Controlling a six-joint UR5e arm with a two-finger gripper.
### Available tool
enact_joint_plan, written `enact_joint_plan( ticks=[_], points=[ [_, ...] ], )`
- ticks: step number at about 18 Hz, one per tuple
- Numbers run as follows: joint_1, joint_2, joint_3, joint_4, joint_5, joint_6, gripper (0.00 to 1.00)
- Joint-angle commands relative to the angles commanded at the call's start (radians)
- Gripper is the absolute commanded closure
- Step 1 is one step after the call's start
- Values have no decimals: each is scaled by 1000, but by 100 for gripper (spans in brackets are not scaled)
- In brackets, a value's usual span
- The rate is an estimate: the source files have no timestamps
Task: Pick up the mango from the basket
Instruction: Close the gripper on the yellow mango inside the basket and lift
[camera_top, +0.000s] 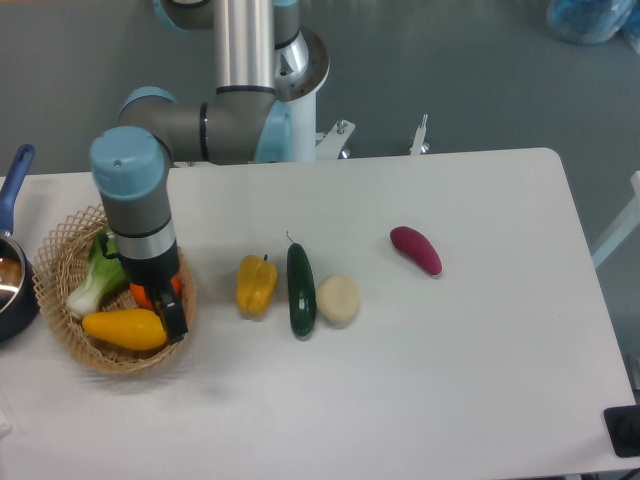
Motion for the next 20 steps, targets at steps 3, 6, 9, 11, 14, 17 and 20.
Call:
enact_joint_plan(
  ticks=[3, 6, 9, 11, 14, 17, 20],
  points=[
    [-26, -23, 6, 0, -3, 0, 0],
    [-28, -54, 32, 2, -2, -5, 0],
    [-29, -69, 38, 2, 0, -6, 0],
    [-29, -83, 43, 2, 0, -6, 0],
    [-31, -97, 49, 2, 0, -25, 67],
    [-31, -92, 57, 2, -2, -29, 85],
    [-19, -57, 66, 2, -12, -34, 85]
  ],
)
